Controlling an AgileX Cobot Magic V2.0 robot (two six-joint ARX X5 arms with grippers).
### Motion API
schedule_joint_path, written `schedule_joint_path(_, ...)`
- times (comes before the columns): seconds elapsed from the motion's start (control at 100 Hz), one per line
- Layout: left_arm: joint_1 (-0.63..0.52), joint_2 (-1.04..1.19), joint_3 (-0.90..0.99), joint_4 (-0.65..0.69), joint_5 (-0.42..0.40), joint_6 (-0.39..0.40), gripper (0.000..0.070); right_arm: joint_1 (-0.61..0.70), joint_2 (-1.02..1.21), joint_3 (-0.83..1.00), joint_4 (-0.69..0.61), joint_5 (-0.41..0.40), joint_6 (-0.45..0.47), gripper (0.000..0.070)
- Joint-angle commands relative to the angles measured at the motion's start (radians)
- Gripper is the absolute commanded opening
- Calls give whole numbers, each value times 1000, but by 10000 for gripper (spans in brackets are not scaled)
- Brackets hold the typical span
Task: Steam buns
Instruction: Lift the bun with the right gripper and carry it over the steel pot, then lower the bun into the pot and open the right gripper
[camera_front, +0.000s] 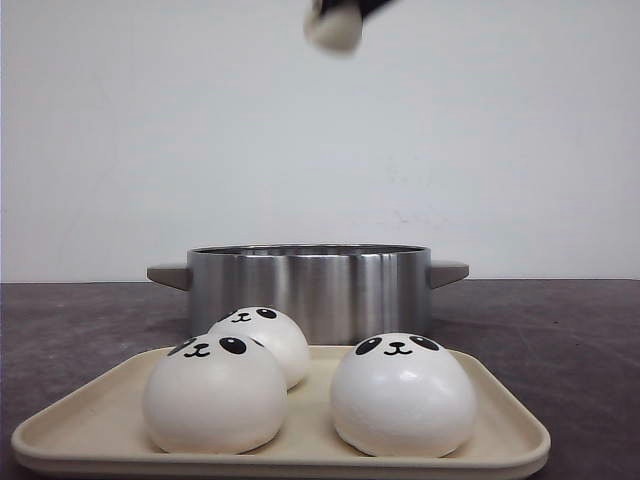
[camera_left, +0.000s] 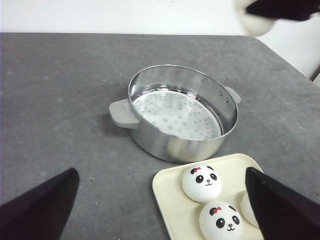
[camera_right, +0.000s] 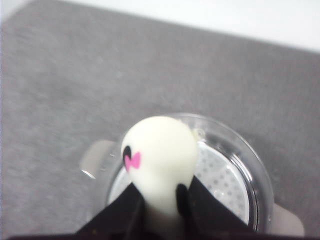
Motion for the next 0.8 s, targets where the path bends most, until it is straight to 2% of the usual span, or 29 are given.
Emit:
schedule_joint_path(0.0, -3, 2, 15, 12, -4, -1, 673, -9, 73, 23, -8, -19, -14, 0)
schedule_joint_path(0.25, -3, 2, 15, 8, -4, -2, 673, -70, 277, 24, -5, -44, -20, 0)
schedule_joint_path(0.48, -3, 2, 15, -19, -4, -2, 673, -95, 387, 24, 71, -44, -44, 5)
schedule_joint_path(0.52, -3, 2, 15, -26, -4, -2, 673, -97, 395, 24, 76, -44, -44, 48)
schedule_joint_path(0.56, -3, 2, 15, -31, -4, -1, 673, -97, 403, 24, 83, -44, -45, 152)
schedule_joint_path(0.63, -3, 2, 15, -42, -4, -1, 673, -99, 406, 24, 80, -43, -51, 279)
schedule_joint_path(0.79, -3, 2, 15, -50, -4, -1, 673, -101, 406, 24, 67, -33, -67, 313)
